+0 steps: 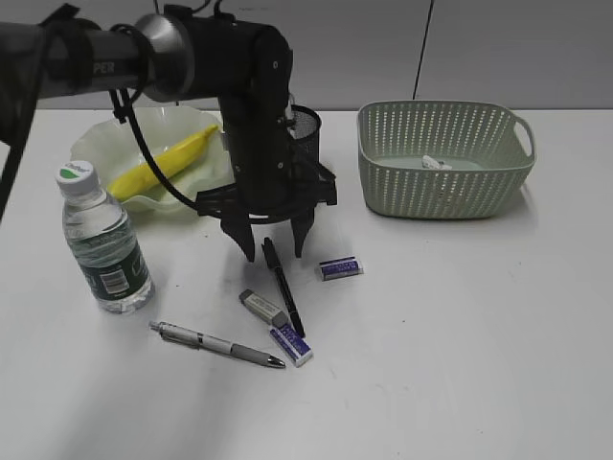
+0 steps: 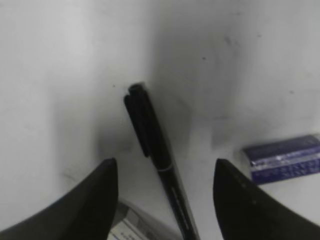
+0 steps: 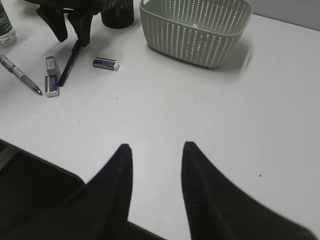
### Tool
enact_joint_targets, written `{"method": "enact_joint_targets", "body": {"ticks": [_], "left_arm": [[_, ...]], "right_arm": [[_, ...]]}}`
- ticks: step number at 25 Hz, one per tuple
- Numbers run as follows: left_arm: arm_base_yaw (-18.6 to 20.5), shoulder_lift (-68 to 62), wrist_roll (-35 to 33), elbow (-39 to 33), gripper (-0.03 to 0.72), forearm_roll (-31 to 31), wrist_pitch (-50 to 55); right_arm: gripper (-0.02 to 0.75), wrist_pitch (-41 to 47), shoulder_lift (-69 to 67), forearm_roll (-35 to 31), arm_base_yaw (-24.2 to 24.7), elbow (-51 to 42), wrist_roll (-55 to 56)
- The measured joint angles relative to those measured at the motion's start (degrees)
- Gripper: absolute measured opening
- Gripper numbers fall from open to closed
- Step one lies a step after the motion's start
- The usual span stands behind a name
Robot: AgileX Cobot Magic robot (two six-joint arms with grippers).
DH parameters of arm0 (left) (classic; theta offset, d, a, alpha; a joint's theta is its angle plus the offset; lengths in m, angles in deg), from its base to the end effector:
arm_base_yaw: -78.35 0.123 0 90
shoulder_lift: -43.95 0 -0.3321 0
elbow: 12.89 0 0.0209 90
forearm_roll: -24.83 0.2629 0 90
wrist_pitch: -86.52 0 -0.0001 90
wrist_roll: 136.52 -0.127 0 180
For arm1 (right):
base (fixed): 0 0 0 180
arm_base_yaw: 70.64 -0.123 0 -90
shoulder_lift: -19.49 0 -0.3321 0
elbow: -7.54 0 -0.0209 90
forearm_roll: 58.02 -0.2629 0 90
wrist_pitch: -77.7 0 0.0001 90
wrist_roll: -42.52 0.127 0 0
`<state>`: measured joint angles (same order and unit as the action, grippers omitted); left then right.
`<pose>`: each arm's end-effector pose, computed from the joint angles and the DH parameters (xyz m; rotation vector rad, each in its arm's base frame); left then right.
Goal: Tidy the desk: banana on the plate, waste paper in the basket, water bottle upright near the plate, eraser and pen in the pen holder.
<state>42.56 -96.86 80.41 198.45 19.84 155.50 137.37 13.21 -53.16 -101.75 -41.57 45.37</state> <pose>0.4123 -0.3100 0.1384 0.0779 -3.1113 0.1274 -0.0045 -0.0135 0.2723 -0.4885 1.9562 0.2778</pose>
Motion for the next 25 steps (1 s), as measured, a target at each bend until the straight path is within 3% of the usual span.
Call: {"method": "enact_joint_targets", "body": {"ticks": [6, 8, 12, 13, 19, 25], "left_arm": [[0.0, -3.3, 1.6, 0.5, 0.437, 1.1, -1.3], [0.0, -3.4, 1.7, 0.7, 0.366, 1.4, -0.9], [0.1, -3.5, 1.9, 0.7, 0.134, 2.6, -1.0], [0.2, -3.5, 1.9, 0.8, 0.109, 2.1, -1.1], [0.2, -3.6, 1.9, 1.8, 0.110, 0.1, -4.9], [0.2, -2.4, 1.8, 7.1, 0.110, -1.2, -1.1]], "right_arm": [[0.278, 0.0, 0.0, 0.0, 0.0, 0.0, 0.0], [0.278, 0.0, 0.0, 0.0, 0.0, 0.0, 0.0], [0.278, 0.0, 0.0, 0.0, 0.0, 0.0, 0.0], [0.278, 0.0, 0.0, 0.0, 0.0, 0.0, 0.0], [0.278, 0.0, 0.0, 0.0, 0.0, 0.0, 0.0], [0.278, 0.0, 0.0, 0.0, 0.0, 0.0, 0.0]]}}
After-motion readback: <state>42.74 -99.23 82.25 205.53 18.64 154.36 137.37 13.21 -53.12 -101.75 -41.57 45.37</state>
